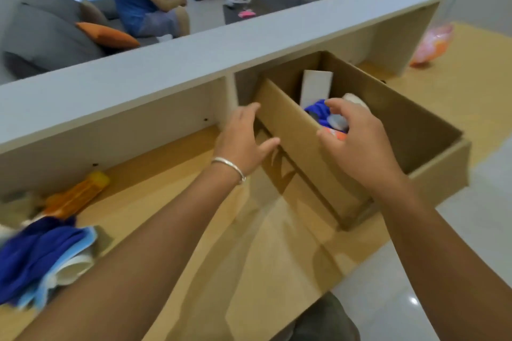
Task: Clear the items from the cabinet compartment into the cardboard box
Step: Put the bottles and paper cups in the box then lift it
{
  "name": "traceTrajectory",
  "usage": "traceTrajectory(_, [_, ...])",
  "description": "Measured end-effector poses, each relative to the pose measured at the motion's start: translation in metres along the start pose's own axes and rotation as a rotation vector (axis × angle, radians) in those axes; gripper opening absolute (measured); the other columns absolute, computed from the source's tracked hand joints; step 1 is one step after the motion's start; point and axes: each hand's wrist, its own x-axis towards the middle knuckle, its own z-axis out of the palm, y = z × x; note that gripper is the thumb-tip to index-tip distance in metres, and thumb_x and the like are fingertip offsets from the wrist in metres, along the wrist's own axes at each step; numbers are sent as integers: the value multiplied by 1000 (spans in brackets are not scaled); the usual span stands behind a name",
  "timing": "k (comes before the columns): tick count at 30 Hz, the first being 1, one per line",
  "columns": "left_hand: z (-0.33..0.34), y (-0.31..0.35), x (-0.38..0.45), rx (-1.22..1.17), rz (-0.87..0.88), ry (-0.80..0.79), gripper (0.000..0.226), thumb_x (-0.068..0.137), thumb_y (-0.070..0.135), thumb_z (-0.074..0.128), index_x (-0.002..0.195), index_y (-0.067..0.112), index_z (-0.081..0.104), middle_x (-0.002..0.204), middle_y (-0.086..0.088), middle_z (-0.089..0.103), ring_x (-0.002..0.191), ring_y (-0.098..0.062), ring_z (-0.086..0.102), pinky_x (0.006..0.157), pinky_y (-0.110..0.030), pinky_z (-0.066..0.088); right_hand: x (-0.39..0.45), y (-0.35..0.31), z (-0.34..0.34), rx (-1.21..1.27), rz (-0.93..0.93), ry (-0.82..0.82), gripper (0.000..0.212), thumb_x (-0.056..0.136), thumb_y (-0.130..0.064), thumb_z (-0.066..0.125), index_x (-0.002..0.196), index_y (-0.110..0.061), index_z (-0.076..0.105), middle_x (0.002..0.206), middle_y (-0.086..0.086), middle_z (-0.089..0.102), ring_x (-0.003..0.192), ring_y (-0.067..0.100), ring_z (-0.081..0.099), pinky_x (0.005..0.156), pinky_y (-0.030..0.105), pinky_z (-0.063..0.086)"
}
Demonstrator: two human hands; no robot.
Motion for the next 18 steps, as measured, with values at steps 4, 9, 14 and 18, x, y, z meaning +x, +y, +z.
traceTrajectory(4, [-32, -69, -62, 63, -184, 22, 77, 78, 50, 71, 141, 22, 38, 136, -1, 45, 124, -19, 47, 100, -32, 41, 2, -54, 53, 22, -138, -113, 56, 84, -26, 71, 136, -25, 51, 133, -6, 56, 122, 10, 50, 104, 30, 40])
traceTrajectory(9, [-82, -146, -147, 150, -426, 72, 73, 81, 51, 66, 142, 28, 33, 140, 3, 42, 125, -18, 45, 99, -35, 43, -14, -120, 134, 28, -270, -344, 61, 86, -34, 69, 141, -29, 44, 140, -8, 50, 128, 12, 46, 106, 35, 41])
traceTrajectory(14, [-123, -194, -212, 155, -628, 155, 73, 82, 47, 66, 143, 24, 33, 139, 2, 42, 123, -18, 46, 99, -39, 44, -42, -166, 200, 20, -386, -536, 64, 85, -37, 69, 143, -30, 41, 141, -7, 48, 128, 12, 45, 103, 30, 38])
traceTrajectory(18, [-143, -222, -251, 173, -753, 204, 74, 81, 44, 69, 143, 21, 34, 135, 1, 44, 122, -18, 46, 94, -38, 46, -63, -190, 244, -25, -452, -664, 66, 85, -37, 70, 143, -31, 39, 141, -6, 47, 127, 13, 45, 101, 29, 38])
